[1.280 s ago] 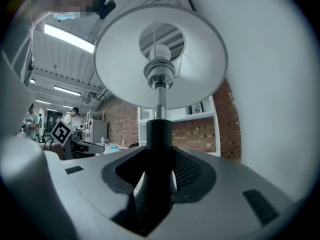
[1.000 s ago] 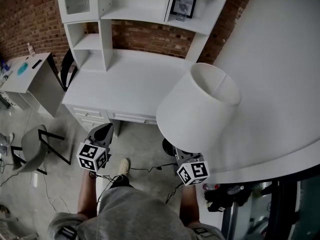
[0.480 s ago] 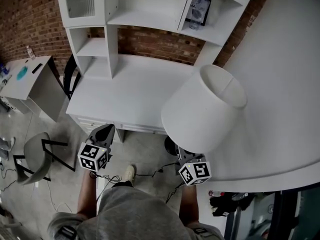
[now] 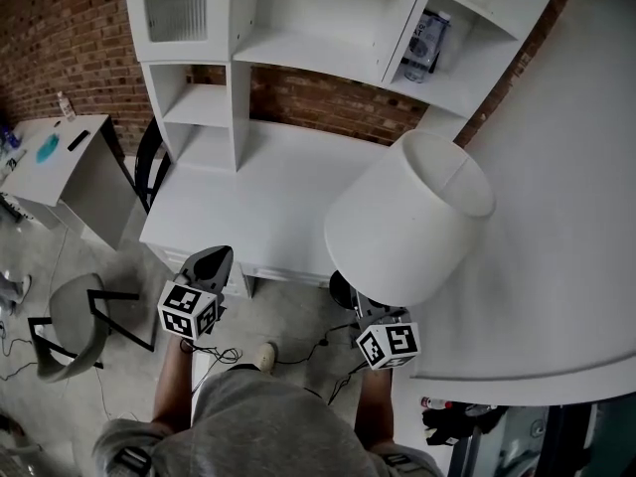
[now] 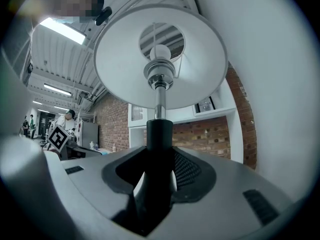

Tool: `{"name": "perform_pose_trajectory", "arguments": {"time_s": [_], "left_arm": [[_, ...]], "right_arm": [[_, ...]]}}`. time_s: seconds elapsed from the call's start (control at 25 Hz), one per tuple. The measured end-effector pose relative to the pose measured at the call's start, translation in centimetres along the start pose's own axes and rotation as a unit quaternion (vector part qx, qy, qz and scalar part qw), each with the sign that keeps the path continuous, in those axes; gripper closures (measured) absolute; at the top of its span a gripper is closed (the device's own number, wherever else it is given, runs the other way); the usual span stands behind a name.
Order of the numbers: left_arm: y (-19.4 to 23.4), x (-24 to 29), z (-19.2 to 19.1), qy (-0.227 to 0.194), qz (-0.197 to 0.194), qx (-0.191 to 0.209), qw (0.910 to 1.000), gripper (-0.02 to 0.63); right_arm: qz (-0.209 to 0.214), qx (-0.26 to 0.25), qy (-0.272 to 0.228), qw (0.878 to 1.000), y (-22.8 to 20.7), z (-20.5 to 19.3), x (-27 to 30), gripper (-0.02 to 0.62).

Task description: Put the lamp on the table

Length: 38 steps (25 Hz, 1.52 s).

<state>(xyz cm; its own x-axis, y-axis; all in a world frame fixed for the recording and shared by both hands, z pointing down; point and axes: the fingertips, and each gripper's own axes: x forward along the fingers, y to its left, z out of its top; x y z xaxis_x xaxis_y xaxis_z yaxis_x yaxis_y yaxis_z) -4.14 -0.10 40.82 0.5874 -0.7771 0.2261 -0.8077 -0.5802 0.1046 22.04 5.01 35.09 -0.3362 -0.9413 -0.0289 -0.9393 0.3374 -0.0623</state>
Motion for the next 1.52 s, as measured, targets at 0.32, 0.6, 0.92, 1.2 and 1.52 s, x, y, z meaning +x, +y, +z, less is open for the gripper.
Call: {"name": "perform_pose_trajectory", "arguments": {"time_s": [0.32, 0.6, 0.92, 1.2, 1.52], "left_arm": [[3.8, 1.5, 0.1, 0.001, -0.003, -0.003, 1.0000, 0.601], [5.6, 2.9, -0.3, 0.006, 0.000, -0.002, 1.0000, 0.601], [7.7, 4.1, -0.3, 0.012, 0.027, -0.018, 0.9994, 0.601], [11.6, 5.2, -0.5, 0.013, 0.087, -0.034, 0.9955, 0.601], [16.2, 6.2, -0.6, 0.016, 0.152, -0.059, 0.9864, 0.601]], "right_arm": [[0.003, -0.005, -0.004, 1.000, 1.4, -0.6, 4.1, 0.423], [0.017, -0.001, 0.005, 1.000, 2.0, -1.6, 7.0, 0.423], [0.056, 0.003, 0.014, 0.998, 2.1, -2.2, 11.7, 0.423], [0.115, 0.014, 0.018, 0.993, 2.2, -3.4, 18.2, 0.423], [0.174, 0.018, 0.027, 0.984, 2.5, -4.8, 25.6, 0.423]]}}
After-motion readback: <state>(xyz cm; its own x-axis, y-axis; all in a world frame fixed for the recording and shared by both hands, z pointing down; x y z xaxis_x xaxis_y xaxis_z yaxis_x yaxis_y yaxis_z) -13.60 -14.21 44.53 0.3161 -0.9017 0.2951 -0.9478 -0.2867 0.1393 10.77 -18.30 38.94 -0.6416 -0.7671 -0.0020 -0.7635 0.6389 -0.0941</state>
